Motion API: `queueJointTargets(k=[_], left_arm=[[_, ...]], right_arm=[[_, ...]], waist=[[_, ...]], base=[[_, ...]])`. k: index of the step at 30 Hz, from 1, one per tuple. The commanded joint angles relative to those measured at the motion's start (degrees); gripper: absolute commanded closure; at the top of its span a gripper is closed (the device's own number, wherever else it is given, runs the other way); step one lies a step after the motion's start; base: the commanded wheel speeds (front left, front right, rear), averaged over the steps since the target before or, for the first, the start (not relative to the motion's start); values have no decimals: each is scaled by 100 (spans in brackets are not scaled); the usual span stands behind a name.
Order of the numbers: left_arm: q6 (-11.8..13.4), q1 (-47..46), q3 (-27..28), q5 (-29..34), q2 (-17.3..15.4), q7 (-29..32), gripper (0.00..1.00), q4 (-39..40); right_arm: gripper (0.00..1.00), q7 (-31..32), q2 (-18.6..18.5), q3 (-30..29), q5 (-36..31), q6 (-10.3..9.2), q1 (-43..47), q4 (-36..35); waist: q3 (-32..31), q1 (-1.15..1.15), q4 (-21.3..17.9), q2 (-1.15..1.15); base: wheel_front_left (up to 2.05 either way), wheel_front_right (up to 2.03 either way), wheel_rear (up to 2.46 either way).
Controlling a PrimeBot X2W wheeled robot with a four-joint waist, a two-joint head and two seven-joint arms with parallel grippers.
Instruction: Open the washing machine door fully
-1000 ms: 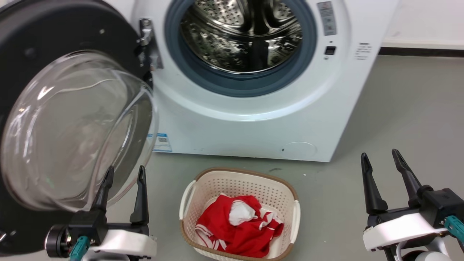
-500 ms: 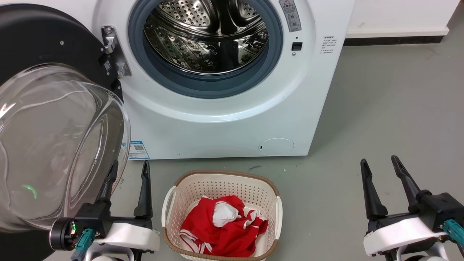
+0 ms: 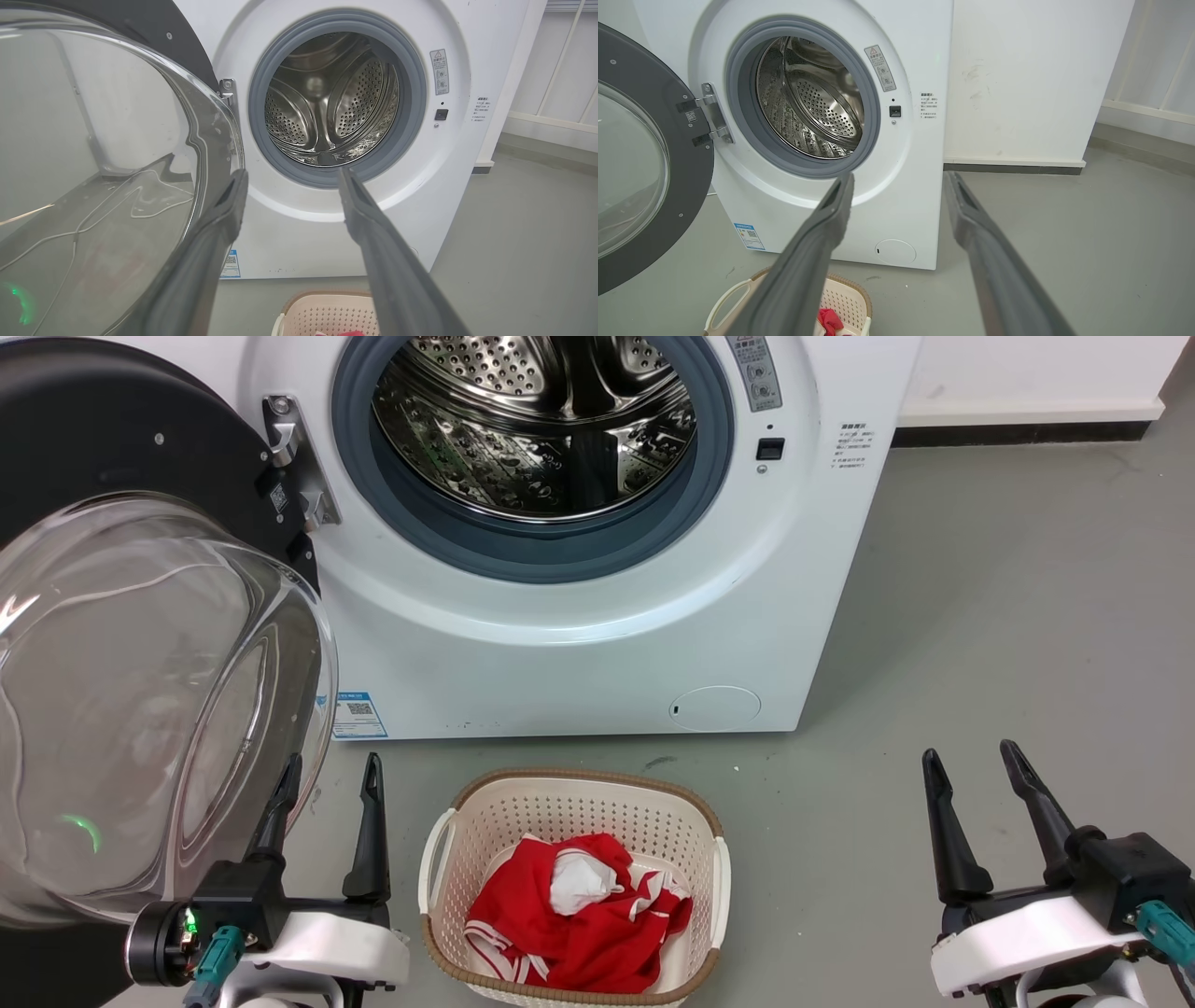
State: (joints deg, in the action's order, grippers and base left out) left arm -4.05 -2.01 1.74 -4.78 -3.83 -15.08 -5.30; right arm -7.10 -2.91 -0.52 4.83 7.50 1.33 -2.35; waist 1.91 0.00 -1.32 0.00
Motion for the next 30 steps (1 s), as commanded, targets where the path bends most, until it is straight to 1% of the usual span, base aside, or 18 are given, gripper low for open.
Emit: queueJointTargets(k=[1,15,16,19,23,30], left_arm=[[5,-47,7,12,3,-10,0,-9],[38,10,13,52,30,-10,0,10],[42,3,17,13,33,1,100,-16],[37,-25,61,-71,41,45,100,-113],[15,-107,148,-568,44,233,100,-221],[-21,-105,146,-1398,48,400,100,-242]], right_arm=[[0,-34,7,13,19,-2,-61,8],[0,-38,7,48,85,-3,-40,15],[100,0,1,41,47,1,-3,46],[100,-7,1,69,124,1,44,84],[100,36,-22,64,686,1,21,130],[100,128,-86,56,1556,1,-94,309]], waist=[[7,0,7,0],[0,0,-10,0],[-1,0,-9,0],[-2,0,-9,0],[-8,0,-3,0],[-18,0,5,0]], base=[[0,0,0],[0,0,0],[0,0,0],[0,0,0],[0,0,0],[0,0,0]])
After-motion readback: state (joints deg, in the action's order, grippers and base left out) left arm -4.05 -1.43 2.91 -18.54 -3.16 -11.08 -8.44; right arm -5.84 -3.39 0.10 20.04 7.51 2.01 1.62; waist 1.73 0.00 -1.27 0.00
